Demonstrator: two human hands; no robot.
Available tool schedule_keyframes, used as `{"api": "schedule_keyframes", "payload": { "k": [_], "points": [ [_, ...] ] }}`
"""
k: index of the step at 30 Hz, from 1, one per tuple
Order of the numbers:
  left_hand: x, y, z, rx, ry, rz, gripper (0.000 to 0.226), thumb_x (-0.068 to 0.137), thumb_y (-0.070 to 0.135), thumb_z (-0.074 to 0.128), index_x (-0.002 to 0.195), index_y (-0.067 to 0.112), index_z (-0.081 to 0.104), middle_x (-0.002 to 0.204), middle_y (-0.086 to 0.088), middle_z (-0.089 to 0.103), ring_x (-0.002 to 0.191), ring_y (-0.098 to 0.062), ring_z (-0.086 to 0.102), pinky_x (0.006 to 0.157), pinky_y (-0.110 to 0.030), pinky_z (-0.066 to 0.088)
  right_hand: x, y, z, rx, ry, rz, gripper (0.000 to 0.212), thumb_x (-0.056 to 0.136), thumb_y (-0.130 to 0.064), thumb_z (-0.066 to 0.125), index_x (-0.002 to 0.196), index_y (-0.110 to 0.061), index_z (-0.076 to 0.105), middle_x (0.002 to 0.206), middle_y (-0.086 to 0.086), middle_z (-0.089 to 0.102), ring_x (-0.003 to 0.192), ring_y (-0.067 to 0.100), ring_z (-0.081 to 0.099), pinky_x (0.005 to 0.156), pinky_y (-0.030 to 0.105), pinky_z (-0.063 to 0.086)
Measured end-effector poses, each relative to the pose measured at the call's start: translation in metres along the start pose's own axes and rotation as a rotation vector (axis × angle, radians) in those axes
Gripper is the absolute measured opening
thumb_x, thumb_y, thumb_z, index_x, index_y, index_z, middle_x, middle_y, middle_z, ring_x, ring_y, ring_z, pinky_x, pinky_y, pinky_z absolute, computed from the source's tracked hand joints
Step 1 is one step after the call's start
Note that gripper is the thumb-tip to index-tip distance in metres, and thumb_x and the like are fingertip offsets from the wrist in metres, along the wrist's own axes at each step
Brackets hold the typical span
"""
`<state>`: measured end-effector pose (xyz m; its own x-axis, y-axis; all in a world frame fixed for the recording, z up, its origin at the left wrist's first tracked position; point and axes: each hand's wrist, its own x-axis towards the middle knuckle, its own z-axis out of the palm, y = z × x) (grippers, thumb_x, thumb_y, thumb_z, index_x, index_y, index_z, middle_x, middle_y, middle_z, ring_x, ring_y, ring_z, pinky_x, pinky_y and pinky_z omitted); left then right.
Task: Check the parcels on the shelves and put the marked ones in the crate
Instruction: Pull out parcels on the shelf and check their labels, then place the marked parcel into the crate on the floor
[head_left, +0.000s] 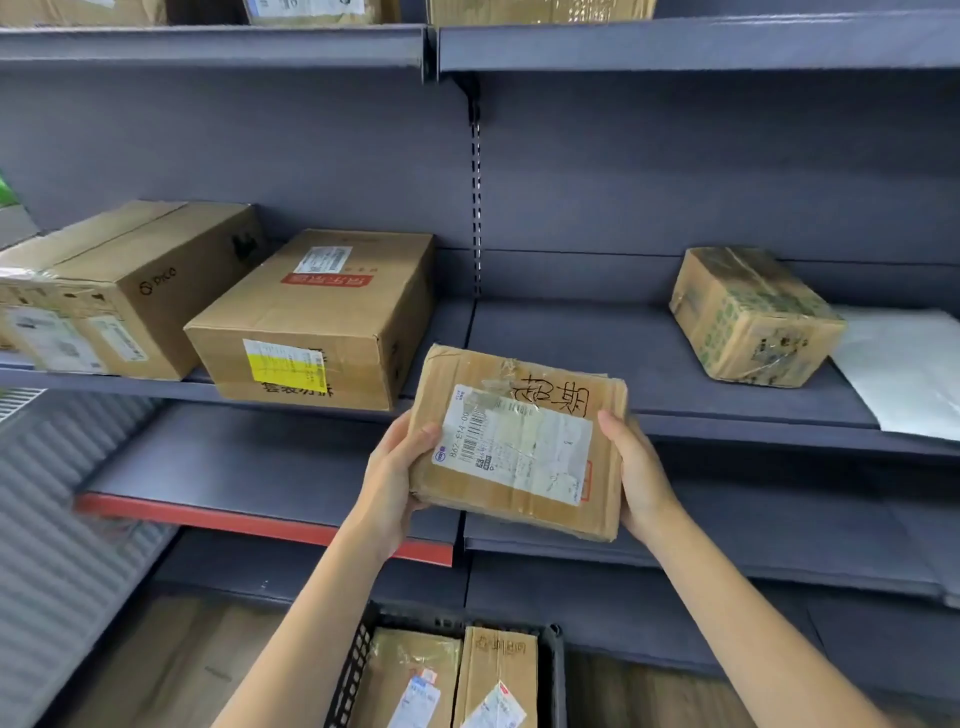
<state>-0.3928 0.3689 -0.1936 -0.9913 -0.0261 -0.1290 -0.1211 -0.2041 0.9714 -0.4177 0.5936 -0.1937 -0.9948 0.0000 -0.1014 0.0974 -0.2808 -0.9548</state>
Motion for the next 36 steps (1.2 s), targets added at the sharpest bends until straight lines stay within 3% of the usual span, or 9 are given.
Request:
{"api": "schedule_keyframes", "payload": {
  "k": [5, 9, 13, 16, 19, 22, 26, 29, 36],
  "points": [
    [-0.027, -0.018, -0.013, 0.015, 0.043, -0.024, 0.026, 0.089, 0.034, 0.051, 0.115, 0.035, 0.047, 0.100, 0.003, 0.070, 0.087, -0.015, 0.067, 0.067, -0.033, 0.056, -0.012, 0.025, 0.010, 0.082, -0.053, 0.123, 0.033, 0.096, -0.031, 0.037, 0.124, -0.020, 0.051, 0.111, 0.007, 0.066, 0.101, 0.025, 0.063, 0.080, 0.040, 0.052],
    [-0.043, -0.032, -0.028, 0.047, 0.084, -0.081, 0.019, 0.096, 0.031, 0.038, 0.114, 0.035, 0.043, 0.101, 0.005, 0.067, 0.090, -0.013, 0.064, 0.070, -0.027, 0.054, -0.019, 0.041, 0.019, 0.051, -0.069, 0.153, 0.036, 0.095, -0.029, 0.038, 0.127, -0.016, 0.050, 0.116, 0.009, 0.064, 0.105, 0.026, 0.061, 0.091, 0.045, 0.048],
    [-0.053, -0.046, -0.051, 0.081, 0.104, -0.138, 0.013, 0.097, 0.030, 0.038, 0.108, 0.033, 0.044, 0.101, 0.004, 0.067, 0.092, -0.015, 0.064, 0.065, -0.023, 0.056, -0.031, 0.062, 0.031, 0.016, -0.060, 0.186, 0.037, 0.095, -0.030, 0.038, 0.127, -0.016, 0.050, 0.114, 0.007, 0.065, 0.102, 0.023, 0.063, 0.087, 0.041, 0.050],
    [-0.054, -0.059, -0.074, 0.112, 0.120, -0.206, 0.009, 0.097, 0.027, 0.040, 0.103, 0.031, 0.046, 0.098, 0.001, 0.068, 0.090, -0.017, 0.065, 0.066, -0.027, 0.057, -0.041, 0.084, 0.042, -0.032, -0.023, 0.226, 0.037, 0.095, -0.029, 0.039, 0.127, -0.015, 0.050, 0.108, 0.004, 0.066, 0.097, 0.021, 0.063, 0.078, 0.036, 0.050],
    [-0.052, -0.072, -0.101, 0.120, 0.122, -0.266, 0.011, 0.095, 0.031, 0.043, 0.105, 0.029, 0.048, 0.103, -0.005, 0.067, 0.098, -0.024, 0.063, 0.086, -0.044, 0.052, -0.053, 0.108, 0.060, -0.030, 0.044, 0.274, 0.032, 0.095, -0.025, 0.042, 0.123, -0.014, 0.052, 0.101, 0.002, 0.066, 0.091, 0.019, 0.063, 0.073, 0.033, 0.048],
    [-0.049, -0.085, -0.125, 0.184, 0.100, -0.265, 0.034, 0.088, 0.044, 0.049, 0.117, 0.026, 0.046, 0.109, -0.004, 0.063, 0.101, -0.020, 0.060, 0.085, -0.042, 0.051, -0.064, 0.136, 0.082, -0.058, 0.143, 0.344, 0.034, 0.095, -0.026, 0.043, 0.125, -0.010, 0.052, 0.109, 0.007, 0.065, 0.101, 0.022, 0.061, 0.088, 0.041, 0.049],
    [-0.045, -0.116, -0.159, 0.311, 0.119, -0.280, 0.041, 0.092, 0.049, 0.045, 0.122, 0.022, 0.046, 0.109, 0.000, 0.062, 0.098, -0.015, 0.059, 0.083, -0.036, 0.047, -0.068, 0.191, 0.103, -0.195, 0.221, 0.446, 0.058, 0.083, -0.055, 0.051, 0.124, -0.014, 0.049, 0.123, 0.010, 0.060, 0.116, 0.027, 0.055, 0.102, 0.054, 0.040],
    [-0.043, -0.143, -0.177, 0.403, 0.116, -0.330, 0.043, 0.089, 0.055, 0.042, 0.117, 0.023, 0.051, 0.102, 0.003, 0.064, 0.095, -0.017, 0.061, 0.085, -0.040, 0.049, -0.075, 0.212, 0.117, -0.248, 0.279, 0.477, 0.021, 0.096, -0.034, 0.041, 0.097, -0.018, 0.055, 0.107, 0.008, 0.065, 0.103, 0.024, 0.061, 0.096, 0.049, 0.046],
    [-0.034, -0.196, -0.197, 0.537, 0.129, -0.358, 0.036, 0.097, 0.032, 0.043, 0.129, 0.017, 0.043, 0.099, 0.010, 0.061, 0.085, -0.003, 0.056, 0.065, -0.021, 0.043, -0.060, 0.269, 0.116, -0.408, 0.356, 0.503, 0.027, 0.095, -0.027, 0.044, 0.093, -0.002, 0.055, 0.102, 0.020, 0.064, 0.093, 0.031, 0.063, 0.085, 0.051, 0.049]
  ]
}}
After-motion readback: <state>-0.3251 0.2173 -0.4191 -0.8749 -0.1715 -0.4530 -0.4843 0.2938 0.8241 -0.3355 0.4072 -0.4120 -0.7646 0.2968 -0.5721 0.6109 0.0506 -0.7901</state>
